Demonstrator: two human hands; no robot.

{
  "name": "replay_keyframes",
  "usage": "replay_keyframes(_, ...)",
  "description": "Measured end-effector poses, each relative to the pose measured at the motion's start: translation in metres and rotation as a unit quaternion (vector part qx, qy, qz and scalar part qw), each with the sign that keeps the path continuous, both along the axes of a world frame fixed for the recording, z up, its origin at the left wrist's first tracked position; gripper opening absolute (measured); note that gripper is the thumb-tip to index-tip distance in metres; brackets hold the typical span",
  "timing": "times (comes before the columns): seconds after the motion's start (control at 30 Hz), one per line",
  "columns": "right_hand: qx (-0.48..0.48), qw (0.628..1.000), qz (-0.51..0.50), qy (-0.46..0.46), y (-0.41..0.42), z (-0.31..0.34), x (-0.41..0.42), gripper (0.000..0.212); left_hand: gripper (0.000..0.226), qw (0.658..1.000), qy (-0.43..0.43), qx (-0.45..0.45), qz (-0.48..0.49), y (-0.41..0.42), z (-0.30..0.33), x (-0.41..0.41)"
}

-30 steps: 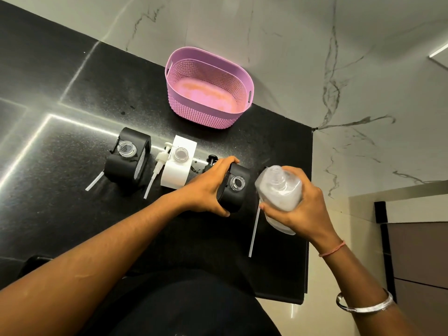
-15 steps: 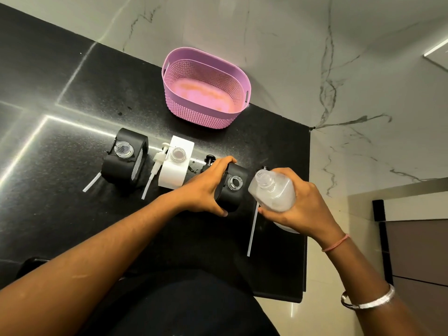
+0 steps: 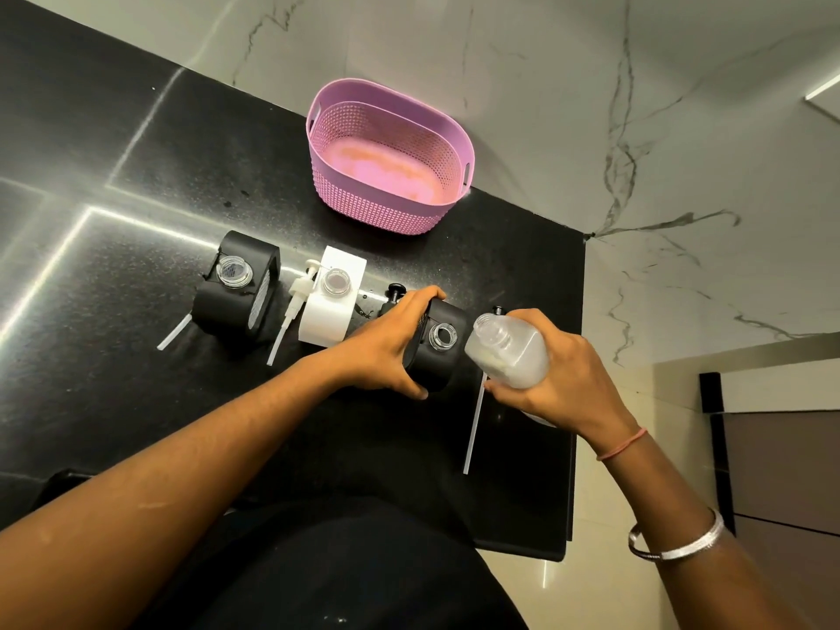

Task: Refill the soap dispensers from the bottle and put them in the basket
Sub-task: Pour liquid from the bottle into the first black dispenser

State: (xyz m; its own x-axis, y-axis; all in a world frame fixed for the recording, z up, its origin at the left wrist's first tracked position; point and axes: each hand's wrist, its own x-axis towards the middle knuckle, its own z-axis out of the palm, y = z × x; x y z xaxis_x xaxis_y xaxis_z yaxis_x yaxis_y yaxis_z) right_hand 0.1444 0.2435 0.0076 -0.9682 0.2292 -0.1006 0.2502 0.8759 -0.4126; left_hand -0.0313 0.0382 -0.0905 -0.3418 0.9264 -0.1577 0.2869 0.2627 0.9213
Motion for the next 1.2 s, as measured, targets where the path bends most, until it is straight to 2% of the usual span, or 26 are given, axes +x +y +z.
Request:
replay_keyframes(0.53, 0.059, 0.994, 0.063, -0.066, -0.001, 0.002, -0.01, 0.077, 0.125, 1.0, 0.004, -0.006, 0.001, 0.0, 0.0, 0.0)
replay_keyframes(0.93, 0.1, 0.988, 0.084, -0.081, -0.004, 0.007, -0.016, 0.077, 0.125, 1.0, 0.009, -0.013, -0.006, 0.0, 0.003, 0.001)
replay_keyframes(1.2, 0.093, 0.987, 0.079, -0.103, -0.007, 0.015, -0.019, 0.075, 0.127, 1.0, 0.01, -0.015, -0.006, 0.0, 0.002, 0.0)
